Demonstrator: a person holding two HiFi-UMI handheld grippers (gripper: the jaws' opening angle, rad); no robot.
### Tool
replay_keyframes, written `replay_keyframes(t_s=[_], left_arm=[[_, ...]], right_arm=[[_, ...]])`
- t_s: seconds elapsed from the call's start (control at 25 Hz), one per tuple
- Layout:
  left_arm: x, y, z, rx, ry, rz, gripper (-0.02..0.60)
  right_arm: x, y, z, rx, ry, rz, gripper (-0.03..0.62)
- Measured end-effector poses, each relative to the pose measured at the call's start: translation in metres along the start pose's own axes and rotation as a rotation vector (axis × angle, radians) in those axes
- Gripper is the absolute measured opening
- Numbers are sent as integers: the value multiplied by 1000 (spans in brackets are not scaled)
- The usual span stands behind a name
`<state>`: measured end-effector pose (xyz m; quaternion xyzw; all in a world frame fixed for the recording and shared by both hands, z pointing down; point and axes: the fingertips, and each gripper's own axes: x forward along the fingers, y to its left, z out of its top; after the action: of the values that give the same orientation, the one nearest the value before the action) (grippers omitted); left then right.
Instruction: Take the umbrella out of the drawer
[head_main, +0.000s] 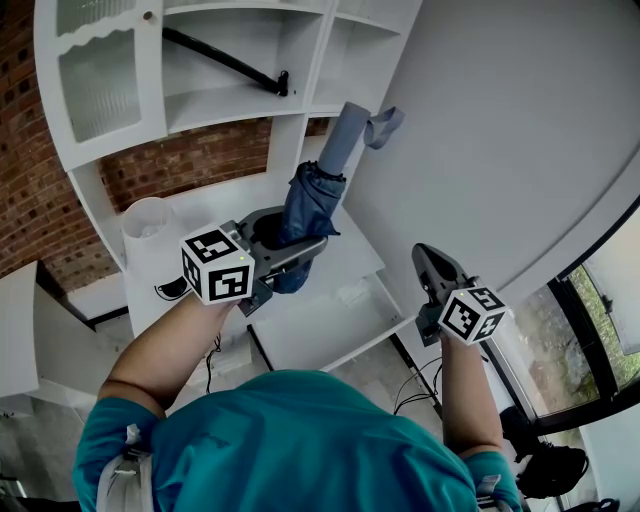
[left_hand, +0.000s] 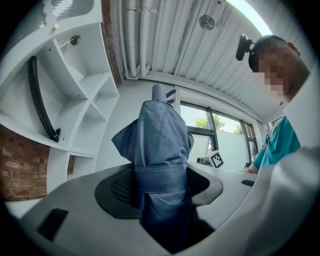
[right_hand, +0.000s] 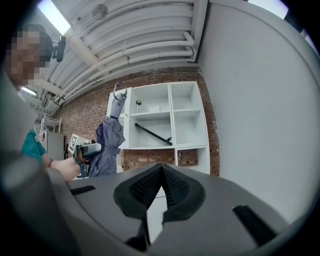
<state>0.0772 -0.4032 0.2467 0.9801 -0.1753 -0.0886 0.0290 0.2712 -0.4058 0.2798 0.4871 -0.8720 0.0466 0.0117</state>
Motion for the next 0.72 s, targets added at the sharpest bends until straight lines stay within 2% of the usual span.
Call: replay_keyframes(t_s=[0.72], left_arm=[[1, -2, -1, -7, 4, -12, 261]], right_arm=[[1, 4, -1, -24, 4, 3, 20]])
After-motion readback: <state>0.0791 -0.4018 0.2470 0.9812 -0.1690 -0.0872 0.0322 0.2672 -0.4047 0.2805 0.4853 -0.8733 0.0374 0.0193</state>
